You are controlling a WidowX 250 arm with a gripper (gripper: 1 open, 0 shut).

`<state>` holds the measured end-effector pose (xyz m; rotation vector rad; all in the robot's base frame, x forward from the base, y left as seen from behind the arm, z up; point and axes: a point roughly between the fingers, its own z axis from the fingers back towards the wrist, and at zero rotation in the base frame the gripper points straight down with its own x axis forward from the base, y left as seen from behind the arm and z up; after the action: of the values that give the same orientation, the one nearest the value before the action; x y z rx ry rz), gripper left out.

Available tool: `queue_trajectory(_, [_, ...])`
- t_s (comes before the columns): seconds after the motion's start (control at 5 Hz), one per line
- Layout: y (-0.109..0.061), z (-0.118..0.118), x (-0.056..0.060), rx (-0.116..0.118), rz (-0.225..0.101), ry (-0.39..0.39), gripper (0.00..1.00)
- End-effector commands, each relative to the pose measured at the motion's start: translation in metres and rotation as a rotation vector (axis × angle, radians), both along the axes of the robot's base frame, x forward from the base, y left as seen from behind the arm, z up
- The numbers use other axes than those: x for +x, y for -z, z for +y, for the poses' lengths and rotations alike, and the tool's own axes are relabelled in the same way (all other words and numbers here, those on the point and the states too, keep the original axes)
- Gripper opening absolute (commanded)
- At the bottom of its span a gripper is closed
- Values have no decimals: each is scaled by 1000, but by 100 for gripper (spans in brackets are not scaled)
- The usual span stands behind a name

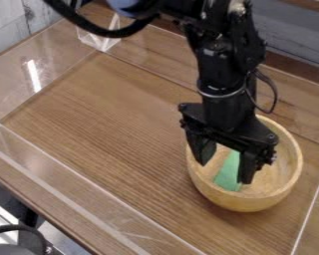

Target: Put the green block in the brown bowl

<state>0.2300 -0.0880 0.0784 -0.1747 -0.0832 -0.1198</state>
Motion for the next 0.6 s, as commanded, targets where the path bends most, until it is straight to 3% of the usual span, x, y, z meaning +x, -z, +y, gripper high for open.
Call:
queue_trajectory(0.0, [-18, 0, 11, -19, -57, -8, 100])
queue_trajectory(0.4, [-26, 5, 13, -23, -57, -11, 100])
